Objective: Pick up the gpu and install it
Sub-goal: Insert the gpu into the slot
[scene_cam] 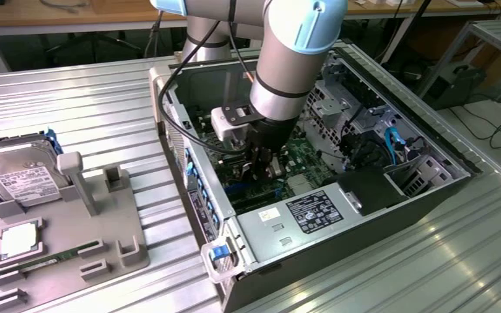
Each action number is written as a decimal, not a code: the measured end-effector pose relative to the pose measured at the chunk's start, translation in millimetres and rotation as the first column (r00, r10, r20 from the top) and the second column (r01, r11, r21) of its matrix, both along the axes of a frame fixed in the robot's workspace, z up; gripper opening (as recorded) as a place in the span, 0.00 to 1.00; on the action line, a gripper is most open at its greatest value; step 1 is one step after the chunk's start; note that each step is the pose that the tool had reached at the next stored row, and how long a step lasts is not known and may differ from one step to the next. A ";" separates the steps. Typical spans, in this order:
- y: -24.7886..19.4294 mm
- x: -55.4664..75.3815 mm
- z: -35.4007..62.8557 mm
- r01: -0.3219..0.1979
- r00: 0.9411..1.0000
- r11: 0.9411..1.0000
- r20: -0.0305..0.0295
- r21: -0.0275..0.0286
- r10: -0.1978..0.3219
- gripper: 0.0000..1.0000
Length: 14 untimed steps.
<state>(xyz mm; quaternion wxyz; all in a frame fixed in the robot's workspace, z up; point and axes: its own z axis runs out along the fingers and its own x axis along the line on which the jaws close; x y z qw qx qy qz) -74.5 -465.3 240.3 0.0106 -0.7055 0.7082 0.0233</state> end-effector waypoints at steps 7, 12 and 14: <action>0.7 -0.6 -2.6 0.000 1.000 1.000 0.000 0.000 0.000 0.28; 0.8 -0.7 -6.4 0.000 1.000 1.000 0.000 0.000 0.000 0.28; 0.7 -0.8 -7.8 0.000 1.000 1.000 0.000 0.000 0.000 0.28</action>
